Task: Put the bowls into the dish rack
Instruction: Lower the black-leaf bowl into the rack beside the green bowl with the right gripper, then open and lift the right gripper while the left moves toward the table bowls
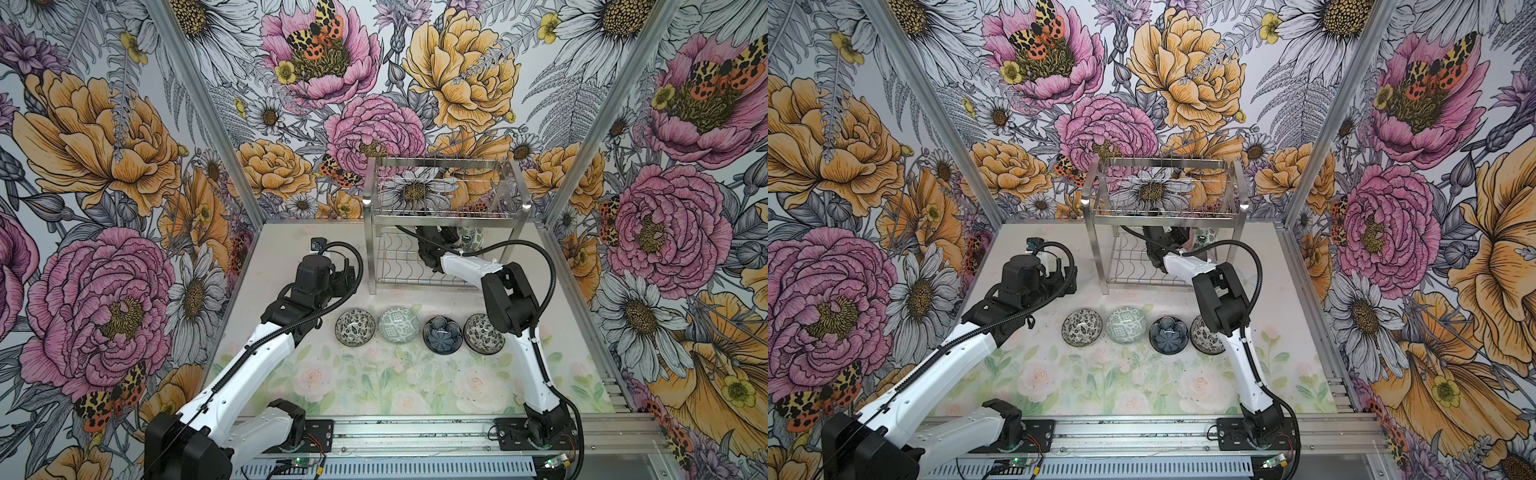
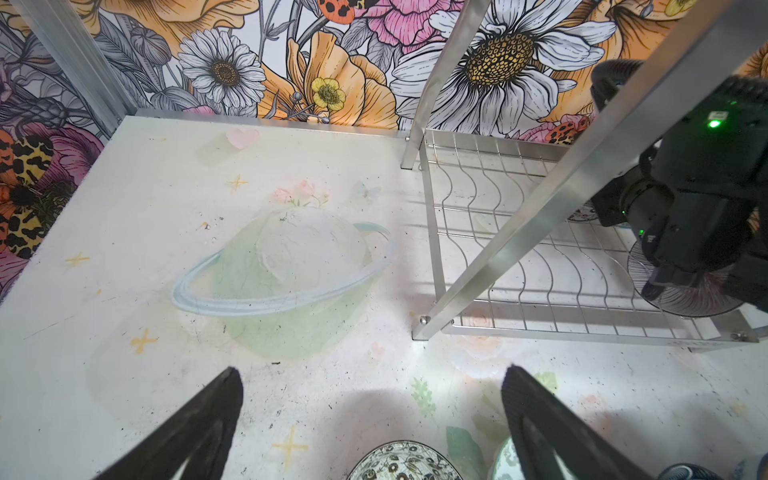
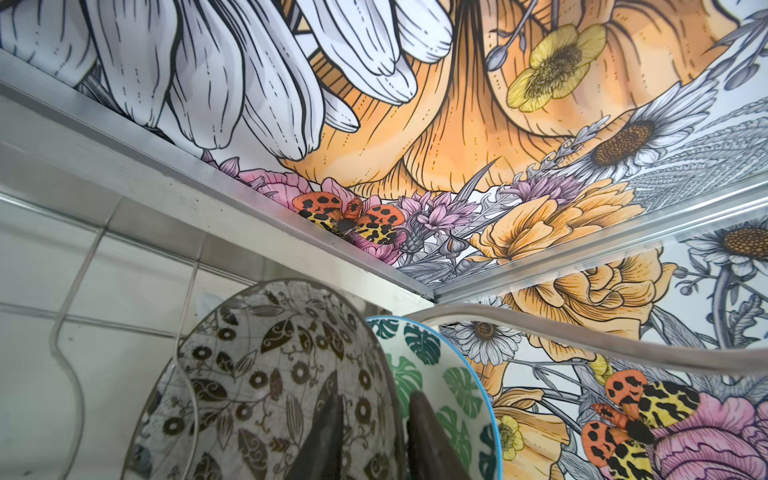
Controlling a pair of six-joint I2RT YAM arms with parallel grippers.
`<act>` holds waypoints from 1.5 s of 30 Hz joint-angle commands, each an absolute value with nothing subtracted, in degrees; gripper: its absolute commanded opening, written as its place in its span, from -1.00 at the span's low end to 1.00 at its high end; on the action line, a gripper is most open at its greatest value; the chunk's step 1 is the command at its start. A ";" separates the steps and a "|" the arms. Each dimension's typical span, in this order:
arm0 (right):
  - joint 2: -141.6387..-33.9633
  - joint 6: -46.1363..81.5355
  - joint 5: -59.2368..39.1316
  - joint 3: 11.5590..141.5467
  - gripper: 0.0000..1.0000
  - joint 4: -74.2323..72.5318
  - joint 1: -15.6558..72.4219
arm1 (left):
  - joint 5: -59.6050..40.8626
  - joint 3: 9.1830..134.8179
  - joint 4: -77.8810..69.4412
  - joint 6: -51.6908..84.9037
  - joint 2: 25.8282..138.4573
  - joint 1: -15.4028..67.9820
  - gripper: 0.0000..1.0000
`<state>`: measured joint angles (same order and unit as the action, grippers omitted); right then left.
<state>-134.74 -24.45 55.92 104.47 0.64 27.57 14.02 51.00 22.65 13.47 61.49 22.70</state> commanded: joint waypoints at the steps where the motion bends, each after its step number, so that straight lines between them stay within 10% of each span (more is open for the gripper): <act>1: -129.73 -23.24 54.64 103.14 -0.18 0.38 28.10 | 13.25 50.38 21.93 13.94 59.78 22.22 0.97; 21: -112.21 -27.03 41.60 79.02 0.99 -7.62 35.69 | 10.21 50.09 25.30 15.97 55.57 23.27 0.97; 45: -66.82 2.42 18.23 56.84 1.00 15.25 31.96 | 17.27 53.40 27.89 16.00 56.41 35.52 0.97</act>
